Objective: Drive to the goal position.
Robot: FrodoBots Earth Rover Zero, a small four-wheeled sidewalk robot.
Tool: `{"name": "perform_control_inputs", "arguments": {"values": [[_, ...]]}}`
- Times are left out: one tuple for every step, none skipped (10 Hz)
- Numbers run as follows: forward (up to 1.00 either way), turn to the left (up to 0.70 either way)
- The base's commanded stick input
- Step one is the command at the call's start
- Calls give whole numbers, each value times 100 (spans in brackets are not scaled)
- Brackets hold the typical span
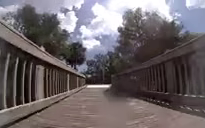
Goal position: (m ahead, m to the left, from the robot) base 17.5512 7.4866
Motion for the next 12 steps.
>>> {"name": "perform_control_inputs", "arguments": {"values": [[70,0],[70,0],[70,0],[70,0],[70,0],[70,0],[70,0],[70,0],[70,0],[70,0],[70,0],[70,0]]}}
